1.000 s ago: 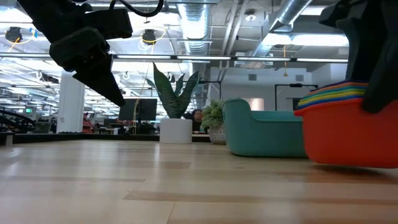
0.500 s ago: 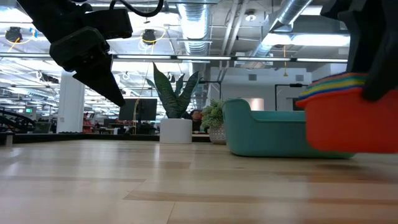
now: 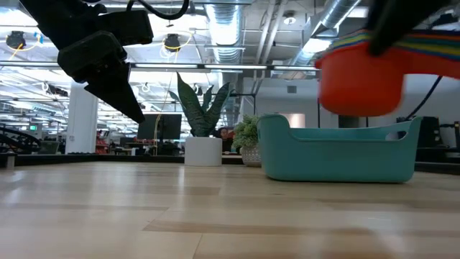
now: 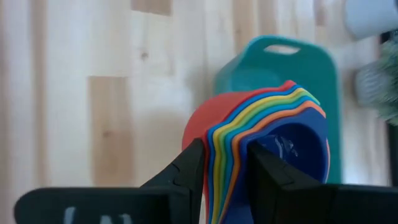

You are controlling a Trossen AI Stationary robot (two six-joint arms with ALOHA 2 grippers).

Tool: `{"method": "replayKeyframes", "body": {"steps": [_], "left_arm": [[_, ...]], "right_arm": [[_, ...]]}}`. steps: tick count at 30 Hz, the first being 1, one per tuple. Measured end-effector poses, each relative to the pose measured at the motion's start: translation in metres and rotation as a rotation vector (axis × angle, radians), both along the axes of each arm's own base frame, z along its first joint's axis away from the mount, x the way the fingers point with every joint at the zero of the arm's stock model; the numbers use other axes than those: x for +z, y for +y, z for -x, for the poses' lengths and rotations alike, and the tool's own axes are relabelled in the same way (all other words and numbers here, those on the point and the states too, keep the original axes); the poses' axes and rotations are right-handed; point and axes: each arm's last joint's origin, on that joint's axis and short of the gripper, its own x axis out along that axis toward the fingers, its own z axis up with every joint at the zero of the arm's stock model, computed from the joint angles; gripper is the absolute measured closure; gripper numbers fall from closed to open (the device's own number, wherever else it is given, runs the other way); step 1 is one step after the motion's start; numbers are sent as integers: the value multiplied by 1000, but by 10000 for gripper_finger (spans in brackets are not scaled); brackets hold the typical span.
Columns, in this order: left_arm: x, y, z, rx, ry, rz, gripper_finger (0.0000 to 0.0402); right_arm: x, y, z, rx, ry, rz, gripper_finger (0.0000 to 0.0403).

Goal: Nest measuring cups in basket
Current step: Put the nested measuring cups into the green bin

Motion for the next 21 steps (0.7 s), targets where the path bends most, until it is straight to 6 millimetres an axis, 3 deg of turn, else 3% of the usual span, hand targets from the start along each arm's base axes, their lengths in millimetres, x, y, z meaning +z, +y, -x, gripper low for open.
{"method": "replayKeyframes", "body": {"steps": [10,21], "left_arm": [[0,0,0,-3,2,-3,401],[0,0,0,-3,4,-4,401]], "right_arm": [[0,-49,-31,86,134,54,295],[-34,-77,-36,82,243,3,295]]}}
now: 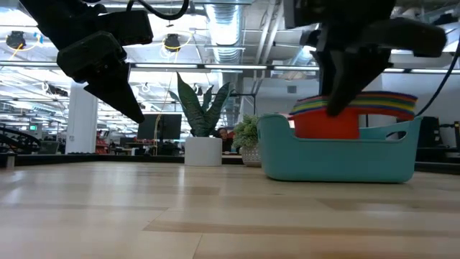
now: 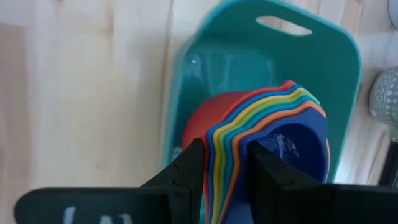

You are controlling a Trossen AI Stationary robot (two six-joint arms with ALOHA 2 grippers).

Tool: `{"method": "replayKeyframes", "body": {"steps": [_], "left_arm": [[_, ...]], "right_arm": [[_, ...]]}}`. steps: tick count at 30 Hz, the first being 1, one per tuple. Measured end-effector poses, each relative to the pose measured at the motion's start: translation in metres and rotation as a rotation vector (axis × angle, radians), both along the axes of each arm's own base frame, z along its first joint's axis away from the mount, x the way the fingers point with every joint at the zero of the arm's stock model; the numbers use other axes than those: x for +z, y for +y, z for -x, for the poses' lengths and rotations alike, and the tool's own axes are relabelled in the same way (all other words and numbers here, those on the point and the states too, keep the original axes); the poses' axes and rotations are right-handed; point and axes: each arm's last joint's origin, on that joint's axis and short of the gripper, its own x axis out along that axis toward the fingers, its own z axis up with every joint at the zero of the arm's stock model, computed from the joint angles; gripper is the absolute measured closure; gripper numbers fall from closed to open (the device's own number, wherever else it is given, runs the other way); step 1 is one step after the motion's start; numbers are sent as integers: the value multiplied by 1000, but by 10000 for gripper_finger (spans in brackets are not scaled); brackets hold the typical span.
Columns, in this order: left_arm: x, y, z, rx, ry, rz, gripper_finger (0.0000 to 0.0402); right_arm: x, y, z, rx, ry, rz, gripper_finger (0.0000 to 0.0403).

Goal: Nest measuring cups in basket
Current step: Put the nested measuring cups into the green bin, then return to Home Position

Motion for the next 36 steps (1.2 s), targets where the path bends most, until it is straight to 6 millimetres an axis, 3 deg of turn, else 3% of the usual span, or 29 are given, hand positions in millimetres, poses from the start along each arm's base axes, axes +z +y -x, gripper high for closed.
{"method": "replayKeyframes", "body": {"steps": [10,18,30,36], "left_arm": [[0,0,0,0,0,3,401],[0,0,0,-2,1,7,401],[0,0,0,-3,1,8,401],[0,0,0,-9,7,2,401]], "right_arm": [[-19,-17,-7,-24,0,-90,295],[-20,-20,-8,-55,-12,-95,288],[-16,-21,-5,-112,2,-90,177],[-5,-15,-1,-97,44,-72,157]]}}
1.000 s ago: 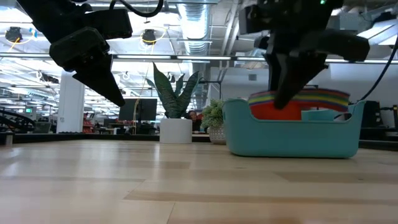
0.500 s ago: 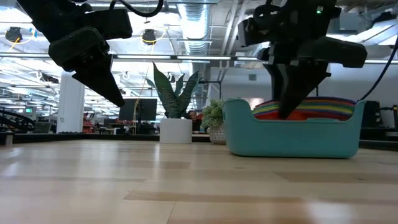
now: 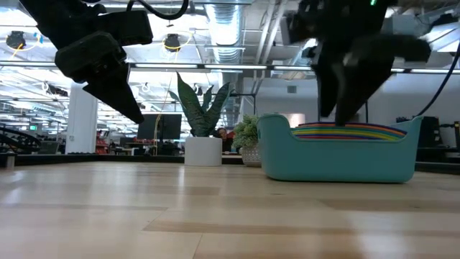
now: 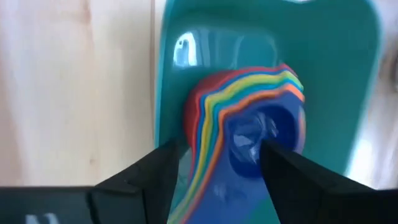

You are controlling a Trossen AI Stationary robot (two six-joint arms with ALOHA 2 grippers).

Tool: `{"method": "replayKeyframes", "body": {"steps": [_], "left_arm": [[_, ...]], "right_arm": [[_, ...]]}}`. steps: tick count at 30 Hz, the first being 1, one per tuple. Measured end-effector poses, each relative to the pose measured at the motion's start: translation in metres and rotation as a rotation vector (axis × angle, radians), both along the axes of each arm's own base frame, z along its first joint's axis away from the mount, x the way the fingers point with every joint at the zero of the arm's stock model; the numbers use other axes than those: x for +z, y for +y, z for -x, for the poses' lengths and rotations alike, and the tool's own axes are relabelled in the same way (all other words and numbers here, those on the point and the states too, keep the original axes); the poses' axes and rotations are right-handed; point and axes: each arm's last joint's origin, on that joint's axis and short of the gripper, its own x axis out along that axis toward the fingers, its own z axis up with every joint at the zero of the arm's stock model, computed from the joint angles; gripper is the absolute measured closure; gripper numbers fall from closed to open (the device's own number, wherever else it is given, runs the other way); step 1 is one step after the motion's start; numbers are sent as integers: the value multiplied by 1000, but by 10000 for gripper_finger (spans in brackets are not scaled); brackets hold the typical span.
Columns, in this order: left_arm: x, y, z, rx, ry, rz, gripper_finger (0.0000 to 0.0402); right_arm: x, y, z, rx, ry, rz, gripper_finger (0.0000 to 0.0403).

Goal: Nest measuring cups in basket
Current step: Return to Home Position

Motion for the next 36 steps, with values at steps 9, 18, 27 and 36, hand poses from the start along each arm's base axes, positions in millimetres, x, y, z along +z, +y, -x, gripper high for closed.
{"method": "replayKeyframes", "body": {"steps": [9,18,27,36], "left_arm": [[-1,-2,1,-31,36,62,401],[-7,-9,10,-221,263,315,401],[-16,17,58,-492,54,478,401],[-22,51,125,-560,-796,579,401]], "right_arm": [[65,25,1,-2,-53,-28,163],[91,67,24,53,-101,-78,163],[77,77,105,307,-450,-135,163],[12,23,161,632,-980,-790,163]]}}
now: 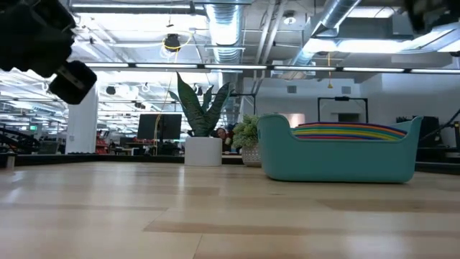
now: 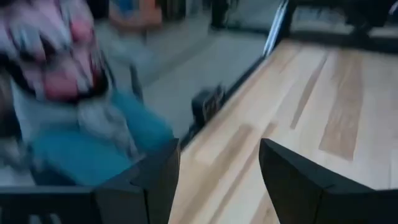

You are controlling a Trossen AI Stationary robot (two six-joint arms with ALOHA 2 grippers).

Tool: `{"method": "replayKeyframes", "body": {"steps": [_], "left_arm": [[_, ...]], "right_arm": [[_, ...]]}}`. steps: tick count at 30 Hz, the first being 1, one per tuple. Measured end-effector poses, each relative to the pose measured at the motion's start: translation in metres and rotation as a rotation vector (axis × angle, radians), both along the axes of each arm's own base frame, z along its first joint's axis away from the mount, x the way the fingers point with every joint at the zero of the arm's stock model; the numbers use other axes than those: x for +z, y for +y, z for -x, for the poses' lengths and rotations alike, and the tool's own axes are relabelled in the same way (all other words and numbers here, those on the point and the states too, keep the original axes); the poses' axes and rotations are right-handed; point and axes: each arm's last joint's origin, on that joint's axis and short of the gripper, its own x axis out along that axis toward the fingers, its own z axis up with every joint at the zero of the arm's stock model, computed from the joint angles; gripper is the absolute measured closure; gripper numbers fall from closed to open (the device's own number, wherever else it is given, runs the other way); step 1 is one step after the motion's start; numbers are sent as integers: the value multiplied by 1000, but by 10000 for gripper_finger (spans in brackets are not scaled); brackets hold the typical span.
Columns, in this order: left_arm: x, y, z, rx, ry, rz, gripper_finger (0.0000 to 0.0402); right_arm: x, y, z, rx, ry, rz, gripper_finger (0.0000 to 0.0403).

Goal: Nest measuring cups in basket
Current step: Return to Home Position

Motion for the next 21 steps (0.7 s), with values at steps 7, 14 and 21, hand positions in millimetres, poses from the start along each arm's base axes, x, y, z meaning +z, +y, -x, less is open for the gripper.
{"method": "replayKeyframes", "body": {"steps": [7,14,21], "left_arm": [[16,9,14,83,-124,-28,401],[18,14,20,172,-171,-107,402],[18,16,22,192,-194,-185,402]], "right_arm": [[-44,-31,28,-14,-138,-169,163],[-61,-55,44,29,-180,-168,163],[-59,-85,44,-29,-159,-140,163]]}}
